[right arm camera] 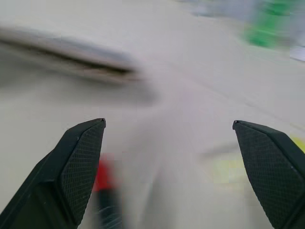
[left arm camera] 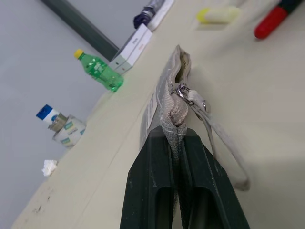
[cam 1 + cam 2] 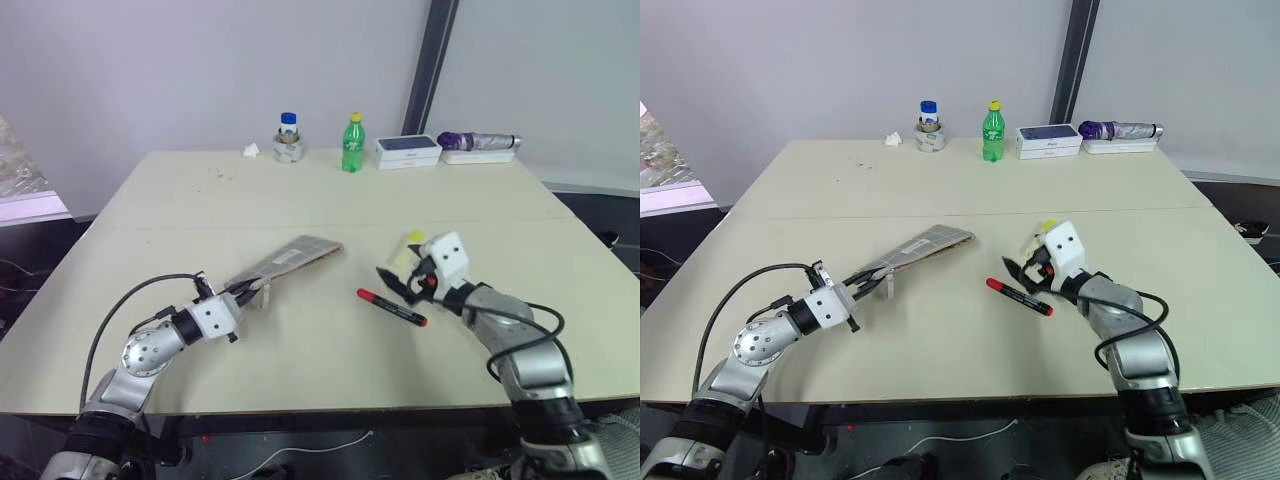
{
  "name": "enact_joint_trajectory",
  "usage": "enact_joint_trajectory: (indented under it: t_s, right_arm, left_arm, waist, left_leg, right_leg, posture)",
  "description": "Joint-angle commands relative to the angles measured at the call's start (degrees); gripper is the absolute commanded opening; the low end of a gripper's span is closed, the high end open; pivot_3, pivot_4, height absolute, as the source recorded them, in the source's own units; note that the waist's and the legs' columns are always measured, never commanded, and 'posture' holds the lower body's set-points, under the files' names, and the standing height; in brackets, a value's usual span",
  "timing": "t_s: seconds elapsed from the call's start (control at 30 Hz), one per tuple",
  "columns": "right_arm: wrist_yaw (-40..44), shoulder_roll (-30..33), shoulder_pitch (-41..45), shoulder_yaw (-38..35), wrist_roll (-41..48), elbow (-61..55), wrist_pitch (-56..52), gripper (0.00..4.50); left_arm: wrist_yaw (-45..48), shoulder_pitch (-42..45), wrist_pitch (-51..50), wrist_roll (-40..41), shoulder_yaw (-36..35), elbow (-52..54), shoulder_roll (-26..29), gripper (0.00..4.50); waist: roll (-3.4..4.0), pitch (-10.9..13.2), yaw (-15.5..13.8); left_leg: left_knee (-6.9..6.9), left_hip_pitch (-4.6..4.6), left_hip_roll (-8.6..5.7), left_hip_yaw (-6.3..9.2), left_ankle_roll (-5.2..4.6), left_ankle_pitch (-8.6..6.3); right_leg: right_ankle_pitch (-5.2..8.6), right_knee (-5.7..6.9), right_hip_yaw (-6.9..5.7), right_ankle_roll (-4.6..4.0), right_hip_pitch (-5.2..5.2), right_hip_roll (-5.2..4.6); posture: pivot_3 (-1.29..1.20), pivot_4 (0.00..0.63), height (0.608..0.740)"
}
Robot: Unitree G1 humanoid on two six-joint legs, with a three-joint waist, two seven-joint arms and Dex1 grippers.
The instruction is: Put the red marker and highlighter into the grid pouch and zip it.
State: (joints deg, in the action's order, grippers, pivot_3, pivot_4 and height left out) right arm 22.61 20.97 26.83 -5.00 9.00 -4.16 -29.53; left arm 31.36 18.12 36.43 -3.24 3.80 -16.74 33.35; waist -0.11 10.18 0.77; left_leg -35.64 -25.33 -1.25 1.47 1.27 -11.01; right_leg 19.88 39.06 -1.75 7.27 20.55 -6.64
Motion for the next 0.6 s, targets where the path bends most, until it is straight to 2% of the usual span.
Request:
enact_joint_trajectory:
  t_s: [0.03, 0.13, 0.3, 0.6]
  right_arm:
    - [-9.6, -3.4, 4.6, -2.6, -1.9, 3.9, -2.3, 4.44]
    - [-16.2, -6.1, 10.1, -3.5, -3.6, 11.6, -3.2, 4.44]
    - [-20.6, -8.9, 16.5, -2.8, -4.8, 22.8, -1.3, 4.44]
    - [-27.4, -11.3, 19.4, -3.0, -6.8, 34.6, 2.3, 4.44]
  left_arm:
    - [0.3, 1.6, 0.3, 1.1, -0.7, 0.9, 0.0, 0.00]
    - [0.5, 1.9, 0.6, 0.4, -0.4, 0.6, -0.3, 0.00]
    - [0.3, 1.3, 0.3, 0.1, -0.7, 1.5, -0.4, 0.00]
    - [-0.2, -1.4, -1.4, -0.8, -1.3, 5.7, -0.2, 0.00]
  waist:
    - [0.00, 0.0, 0.0]
    - [0.00, 0.0, 0.0]
    - [0.01, 0.0, 0.1]
    - [0.02, 0.0, 0.1]
  left_leg:
    - [0.00, 0.00, -0.01, -0.01, 0.00, 0.00]
    - [0.01, 0.00, -0.02, -0.01, -0.01, 0.00]
    - [0.05, 0.00, -0.03, -0.02, -0.02, 0.00]
    - [0.11, -0.01, -0.01, -0.07, -0.02, 0.00]
  right_leg:
    - [0.00, 0.00, 0.00, 0.00, 0.00, -0.01]
    - [0.00, -0.01, 0.01, 0.00, 0.00, -0.01]
    - [0.00, -0.01, 0.02, 0.00, 0.04, -0.02]
    - [0.00, 0.01, 0.07, 0.00, 0.09, -0.03]
  posture:
    - [0.00, 0.150, 0.740]
    - [0.00, 0.150, 0.740]
    - [0.00, 0.150, 0.740]
    - [0.00, 0.150, 0.740]
